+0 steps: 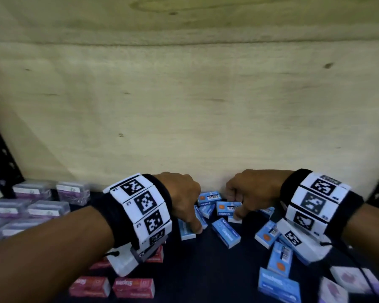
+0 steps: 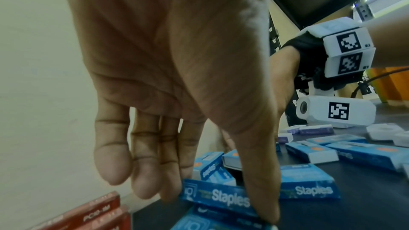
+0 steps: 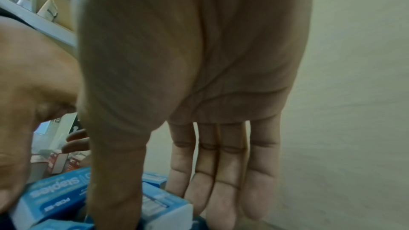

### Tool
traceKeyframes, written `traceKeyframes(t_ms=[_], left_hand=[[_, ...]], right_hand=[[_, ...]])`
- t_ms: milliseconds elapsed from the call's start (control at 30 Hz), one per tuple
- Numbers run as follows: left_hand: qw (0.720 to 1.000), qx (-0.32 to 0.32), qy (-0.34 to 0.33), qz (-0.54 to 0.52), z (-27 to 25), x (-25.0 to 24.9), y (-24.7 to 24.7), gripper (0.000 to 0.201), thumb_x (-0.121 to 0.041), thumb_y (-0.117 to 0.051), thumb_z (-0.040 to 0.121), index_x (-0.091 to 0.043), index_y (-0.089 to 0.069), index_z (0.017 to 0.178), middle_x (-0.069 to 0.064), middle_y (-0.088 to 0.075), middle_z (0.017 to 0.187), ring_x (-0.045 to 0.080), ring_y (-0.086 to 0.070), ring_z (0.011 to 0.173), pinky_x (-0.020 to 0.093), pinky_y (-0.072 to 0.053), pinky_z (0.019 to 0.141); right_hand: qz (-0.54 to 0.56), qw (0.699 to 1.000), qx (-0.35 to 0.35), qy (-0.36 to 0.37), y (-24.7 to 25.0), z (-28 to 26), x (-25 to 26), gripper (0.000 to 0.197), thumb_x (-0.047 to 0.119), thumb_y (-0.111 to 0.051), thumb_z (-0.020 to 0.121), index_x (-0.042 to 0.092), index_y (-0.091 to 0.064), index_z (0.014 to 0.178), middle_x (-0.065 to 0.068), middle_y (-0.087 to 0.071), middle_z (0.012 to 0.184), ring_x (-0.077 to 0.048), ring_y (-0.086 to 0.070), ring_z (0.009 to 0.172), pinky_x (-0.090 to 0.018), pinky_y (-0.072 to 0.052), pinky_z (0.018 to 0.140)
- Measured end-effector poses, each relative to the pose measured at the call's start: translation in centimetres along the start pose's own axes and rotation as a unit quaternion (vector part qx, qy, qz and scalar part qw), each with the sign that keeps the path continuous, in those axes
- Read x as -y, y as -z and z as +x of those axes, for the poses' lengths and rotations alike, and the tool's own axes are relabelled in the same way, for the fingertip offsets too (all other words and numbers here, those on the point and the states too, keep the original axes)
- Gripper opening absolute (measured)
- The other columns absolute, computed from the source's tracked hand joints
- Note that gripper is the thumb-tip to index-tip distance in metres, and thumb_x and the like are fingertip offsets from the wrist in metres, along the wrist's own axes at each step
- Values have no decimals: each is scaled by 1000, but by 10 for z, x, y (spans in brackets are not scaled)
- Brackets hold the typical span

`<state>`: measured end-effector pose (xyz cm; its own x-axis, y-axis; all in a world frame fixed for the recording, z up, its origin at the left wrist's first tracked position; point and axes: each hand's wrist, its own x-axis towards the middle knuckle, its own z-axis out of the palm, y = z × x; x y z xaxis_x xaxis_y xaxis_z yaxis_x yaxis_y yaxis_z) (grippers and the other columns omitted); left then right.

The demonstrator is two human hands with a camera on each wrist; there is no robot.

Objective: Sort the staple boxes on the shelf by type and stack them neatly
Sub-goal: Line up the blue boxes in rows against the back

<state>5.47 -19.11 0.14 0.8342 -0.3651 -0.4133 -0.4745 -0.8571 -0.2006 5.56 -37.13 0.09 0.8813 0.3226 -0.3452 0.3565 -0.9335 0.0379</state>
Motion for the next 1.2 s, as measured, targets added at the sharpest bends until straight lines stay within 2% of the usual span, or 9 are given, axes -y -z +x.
traceKeyframes(t_ms=[100,200,300,433,633,800,1033,1100,1200], left_hand=[[1000,-9,-6,-7,-6,0,3,64,-69,-70,72,-13,-70,104,0,-62,85,20,-54,69,32,-44,60],[1000,-15,-24,-14,-21,-4,2,64,-72,-70,70,-16,-69,100,-2,-63,83,19,-55,69,33,-44,61],[998,-15,-47,-26,-41,-14,-3,63,-75,-69,67,-21,-67,100,-4,-68,91,18,-64,79,34,-52,70],[996,-6,-87,-25,-61,-24,-17,65,-74,-68,68,-18,-67,101,-2,-69,89,20,-65,82,36,-54,72],[994,-13,-106,-25,-85,-31,-32,62,-74,-69,67,-20,-67,96,-4,-67,87,19,-65,81,36,-56,73],[993,-12,-111,27,-95,-42,-38,66,-77,-64,70,-18,-66,101,0,-66,98,24,-63,88,38,-54,79],[992,59,-102,-34,-90,-37,-21,73,-71,-72,68,-18,-64,117,-3,-69,98,14,-59,84,35,-52,82],[994,34,-85,-55,-81,-32,-9,64,-67,-71,73,-22,-63,118,-9,-66,96,14,-60,88,31,-49,80],[997,-21,-66,-43,-58,-21,6,59,-67,-65,79,-19,-66,113,-2,-71,104,20,-65,96,32,-49,79]], right_hand=[[10,1000,0,2,2,-9,-2,34,47,-75,83,29,-52,101,13,-50,86,-6,-47,72,-22,-34,58],[33,999,15,12,2,-26,-2,36,48,-76,80,30,-55,103,13,-54,87,-4,-49,71,-21,-36,59],[53,998,31,26,-3,-46,5,35,49,-78,79,31,-57,101,15,-61,81,-4,-54,69,-22,-40,60],[68,996,41,36,-17,-66,17,37,49,-79,76,31,-58,101,11,-64,85,-8,-58,72,-28,-50,70],[88,995,25,37,-34,-94,31,38,49,-80,74,30,-60,100,8,-66,96,-8,-57,76,-24,-47,68],[86,995,38,40,-38,-109,39,39,54,-78,75,31,-59,100,11,-63,96,-7,-57,80,-22,-44,66],[86,993,56,50,-40,-113,44,41,56,-77,75,32,-57,101,9,-64,100,-7,-57,80,-24,-46,67],[84,992,74,55,-40,-112,42,44,59,-76,75,30,-60,105,9,-66,103,-7,-58,82,-22,-44,67],[105,990,77,45,-34,-105,35,46,64,-72,76,29,-64,105,10,-70,101,-7,-64,86,-21,-49,72]])
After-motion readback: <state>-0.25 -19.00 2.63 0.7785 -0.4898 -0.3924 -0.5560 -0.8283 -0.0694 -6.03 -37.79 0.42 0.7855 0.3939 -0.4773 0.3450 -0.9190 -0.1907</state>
